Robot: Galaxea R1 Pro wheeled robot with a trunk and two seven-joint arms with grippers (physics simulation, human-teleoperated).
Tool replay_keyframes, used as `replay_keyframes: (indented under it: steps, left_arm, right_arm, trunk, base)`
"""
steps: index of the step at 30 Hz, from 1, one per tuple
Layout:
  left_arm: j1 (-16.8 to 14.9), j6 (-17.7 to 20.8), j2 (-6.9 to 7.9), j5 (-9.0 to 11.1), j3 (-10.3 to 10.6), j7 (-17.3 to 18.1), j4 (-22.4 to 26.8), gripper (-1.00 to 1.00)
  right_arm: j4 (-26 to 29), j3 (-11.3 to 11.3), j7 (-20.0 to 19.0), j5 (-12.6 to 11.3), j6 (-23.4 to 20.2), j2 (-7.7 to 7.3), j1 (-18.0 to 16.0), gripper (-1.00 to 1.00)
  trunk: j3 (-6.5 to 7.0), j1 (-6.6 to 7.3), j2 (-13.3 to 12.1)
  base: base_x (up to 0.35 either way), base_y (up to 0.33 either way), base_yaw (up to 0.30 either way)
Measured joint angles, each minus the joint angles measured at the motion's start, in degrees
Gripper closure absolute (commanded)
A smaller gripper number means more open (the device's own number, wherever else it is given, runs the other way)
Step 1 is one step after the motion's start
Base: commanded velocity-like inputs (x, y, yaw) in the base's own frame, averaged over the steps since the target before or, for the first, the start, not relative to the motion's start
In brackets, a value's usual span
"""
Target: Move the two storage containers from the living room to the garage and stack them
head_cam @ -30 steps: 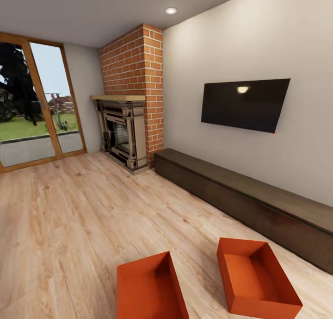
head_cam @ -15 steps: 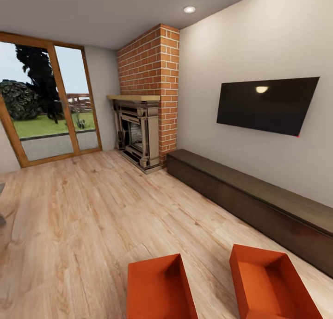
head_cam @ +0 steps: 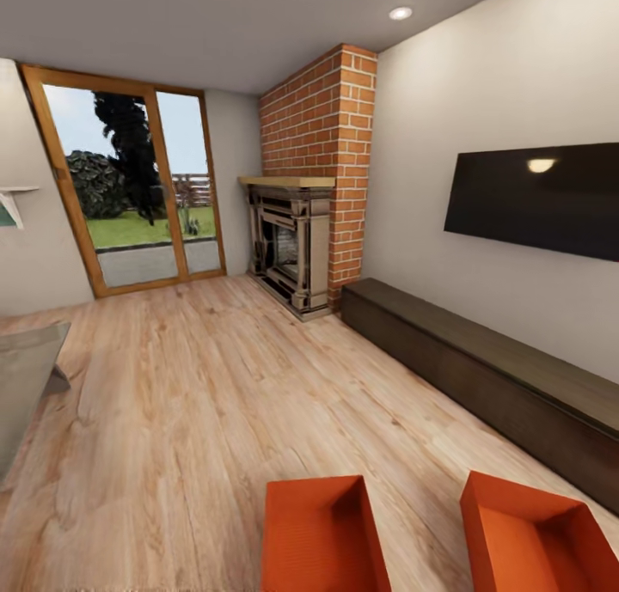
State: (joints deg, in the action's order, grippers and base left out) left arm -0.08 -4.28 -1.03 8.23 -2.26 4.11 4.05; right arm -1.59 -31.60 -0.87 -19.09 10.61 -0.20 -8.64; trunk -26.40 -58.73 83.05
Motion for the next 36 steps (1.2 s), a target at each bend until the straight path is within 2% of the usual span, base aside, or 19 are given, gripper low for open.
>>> replay_keyframes:
  steps: [8, 25, 36]
  left_arm:
    - [0.0, 0.0, -0.02, 0.0, 0.0, 0.0, 0.0, -1.00]
    - [0.0, 0.0, -0.02, 0.0, 0.0, 0.0, 0.0, -1.00]
    - [0.0, 0.0, 0.01, 0.0, 0.0, 0.0, 0.0, -1.00]
  right_arm:
    - [0.0, 0.0, -0.1, 0.0, 0.0, -0.03, 0.0, -1.00]
    - [0.0, 0.0, -0.7, 0.1, 0.1, -0.33, 0.0, -1.00]
    - [0.0, 0.0, -0.7, 0.1, 0.1, -0.13, 0.0, -1.00]
  trunk:
    - [0.00, 0.00, 0.0]
    - [0.00, 0.00, 0.0]
    - [0.00, 0.00, 0.0]
  base:
    - [0.000, -0.002, 0.224]
    - [0.000, -0.251, 0.005]
    - [0.000, -0.020, 0.000]
